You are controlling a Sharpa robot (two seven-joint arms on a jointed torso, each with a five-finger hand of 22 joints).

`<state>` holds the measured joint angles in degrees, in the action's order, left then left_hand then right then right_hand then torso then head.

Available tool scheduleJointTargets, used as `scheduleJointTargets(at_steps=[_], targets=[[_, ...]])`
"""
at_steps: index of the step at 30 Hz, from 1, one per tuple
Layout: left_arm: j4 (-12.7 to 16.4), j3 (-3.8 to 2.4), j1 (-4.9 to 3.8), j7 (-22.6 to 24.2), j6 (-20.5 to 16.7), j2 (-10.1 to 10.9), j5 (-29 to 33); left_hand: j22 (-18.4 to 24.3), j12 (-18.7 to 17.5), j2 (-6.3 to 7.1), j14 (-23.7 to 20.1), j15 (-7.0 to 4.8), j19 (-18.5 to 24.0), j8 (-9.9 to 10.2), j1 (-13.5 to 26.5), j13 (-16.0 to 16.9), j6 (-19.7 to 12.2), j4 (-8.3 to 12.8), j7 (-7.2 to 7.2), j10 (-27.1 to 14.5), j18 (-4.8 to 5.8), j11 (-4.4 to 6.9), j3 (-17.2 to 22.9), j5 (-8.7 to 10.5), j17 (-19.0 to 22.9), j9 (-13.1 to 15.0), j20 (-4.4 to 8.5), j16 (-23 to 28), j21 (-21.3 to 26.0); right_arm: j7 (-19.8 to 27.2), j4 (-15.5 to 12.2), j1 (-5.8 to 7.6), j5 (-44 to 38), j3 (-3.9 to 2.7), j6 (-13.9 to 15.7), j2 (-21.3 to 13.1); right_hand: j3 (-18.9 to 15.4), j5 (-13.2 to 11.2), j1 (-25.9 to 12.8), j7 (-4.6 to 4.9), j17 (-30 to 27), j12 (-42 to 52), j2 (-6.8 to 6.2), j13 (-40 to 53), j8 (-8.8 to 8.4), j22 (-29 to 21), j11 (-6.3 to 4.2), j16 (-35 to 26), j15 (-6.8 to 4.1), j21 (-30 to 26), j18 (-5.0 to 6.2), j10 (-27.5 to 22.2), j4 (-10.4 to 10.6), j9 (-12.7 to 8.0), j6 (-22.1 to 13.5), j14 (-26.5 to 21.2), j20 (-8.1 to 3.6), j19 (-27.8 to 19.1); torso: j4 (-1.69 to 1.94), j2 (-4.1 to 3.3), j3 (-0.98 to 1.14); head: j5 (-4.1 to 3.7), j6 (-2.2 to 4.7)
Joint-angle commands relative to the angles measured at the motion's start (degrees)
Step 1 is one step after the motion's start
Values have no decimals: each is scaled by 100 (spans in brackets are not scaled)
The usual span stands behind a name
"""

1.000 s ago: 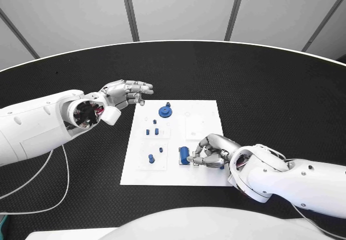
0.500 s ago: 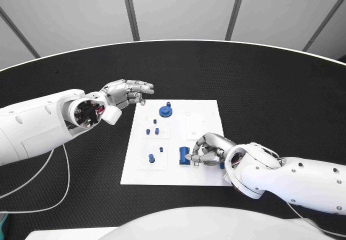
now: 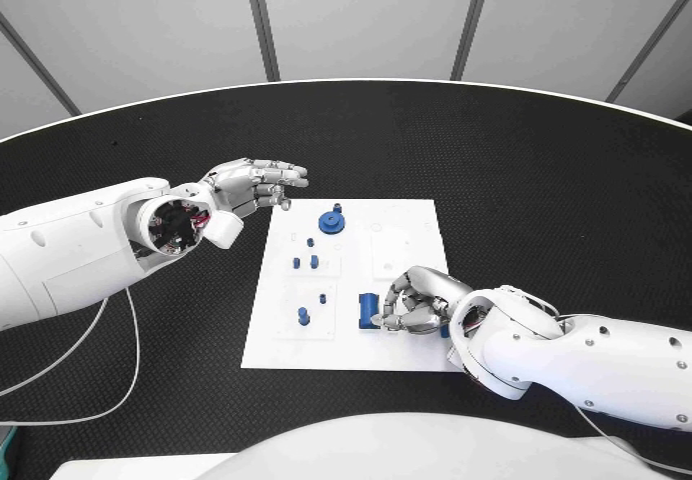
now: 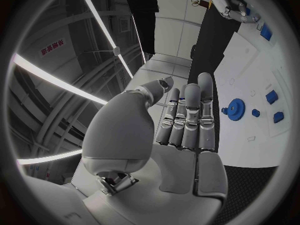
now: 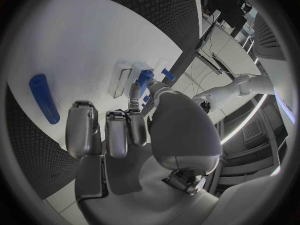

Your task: Assemble the parts on the task board

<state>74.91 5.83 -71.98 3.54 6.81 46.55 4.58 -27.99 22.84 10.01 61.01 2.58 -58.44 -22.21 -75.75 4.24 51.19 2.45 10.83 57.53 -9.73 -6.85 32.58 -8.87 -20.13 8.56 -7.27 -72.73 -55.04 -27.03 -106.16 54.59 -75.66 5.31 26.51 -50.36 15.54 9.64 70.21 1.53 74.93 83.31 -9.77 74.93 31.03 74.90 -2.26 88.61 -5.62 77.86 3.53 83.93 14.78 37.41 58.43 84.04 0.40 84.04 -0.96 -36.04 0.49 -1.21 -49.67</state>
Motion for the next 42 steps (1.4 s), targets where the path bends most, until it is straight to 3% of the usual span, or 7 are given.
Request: scheduleJointTargets(at_steps=[1,18,26,32,39,40,42], targets=[[-12,0,0,1,-1,2,0,7,-32,-35,-50,-3,-24,35,-7,0,-11,-8,5,-29,-90,-15,-29,-18,6,-7,-30,-37,26,42,-60,0,0,1,-11,-39,31,-21,41,-21,1157,16,-20,1020,17,1107,-48,16,-53,8,-112,320,12,-1,-18,531,-35,320,0,1,10,5,8],[-24,0,1,4,5,-11,0,7,-32,-35,-50,-3,-24,35,-7,0,-11,-8,5,-29,-90,-15,-29,-18,6,-7,-30,-37,26,-80,109,0,0,0,-18,82,96,-37,88,-34,1167,48,3,1046,26,1117,-55,20,-56,27,-116,337,14,-3,12,534,-36,326,6,-3,-11,-17,6],[-17,0,1,3,-2,3,0,7,-32,-35,-50,-3,-24,35,-7,0,-11,-8,5,-29,-90,-15,-29,-18,6,-7,-30,-37,26,-114,127,0,0,-1,-19,101,123,-34,96,-37,1169,63,25,1057,29,1118,-59,20,-58,27,-116,344,21,-3,21,534,-37,326,1,0,-2,-12,5],[-9,0,1,2,-4,16,0,7,-32,-35,-50,-3,-24,35,-7,0,-11,-8,5,-29,-90,-15,-29,-18,6,-7,-30,-37,26,-19,8,0,0,1,95,-10,130,-39,112,-31,1136,17,-34,1025,18,1104,-56,8,-59,-21,-107,324,7,-8,0,528,-39,316,2,-1,3,-19,10],[-2,0,1,6,-15,47,0,7,-32,-35,-50,-3,-24,35,-7,0,-11,-8,5,-29,-90,-15,-29,-18,6,-7,-30,-37,26,466,-351,0,0,3,661,-479,243,46,189,190,1012,-172,-140,903,-427,1036,120,-42,77,-260,-70,224,23,-238,-370,501,52,252,-17,2,10,-44,19],[-1,0,1,6,-14,49,0,7,-32,-35,-50,-3,-24,35,-7,0,-11,-8,5,-29,-90,-15,-29,-18,6,-7,-30,-37,26,545,-420,0,0,3,705,-576,325,102,285,249,1019,-168,-136,908,-587,1040,175,-40,124,-255,-73,225,-23,-322,-435,502,89,254,-19,2,11,-61,22],[2,0,1,8,-12,54,0,17,-32,-43,-56,-2,-27,36,-8,1,-11,-27,4,-31,-90,-15,-38,-18,13,-10,-31,-40,38,643,-532,0,0,4,755,-755,380,127,340,270,1016,-173,-129,907,-664,1041,193,-42,142,-260,-72,223,-54,-366,-428,502,111,254,-17,6,12,-105,25]])
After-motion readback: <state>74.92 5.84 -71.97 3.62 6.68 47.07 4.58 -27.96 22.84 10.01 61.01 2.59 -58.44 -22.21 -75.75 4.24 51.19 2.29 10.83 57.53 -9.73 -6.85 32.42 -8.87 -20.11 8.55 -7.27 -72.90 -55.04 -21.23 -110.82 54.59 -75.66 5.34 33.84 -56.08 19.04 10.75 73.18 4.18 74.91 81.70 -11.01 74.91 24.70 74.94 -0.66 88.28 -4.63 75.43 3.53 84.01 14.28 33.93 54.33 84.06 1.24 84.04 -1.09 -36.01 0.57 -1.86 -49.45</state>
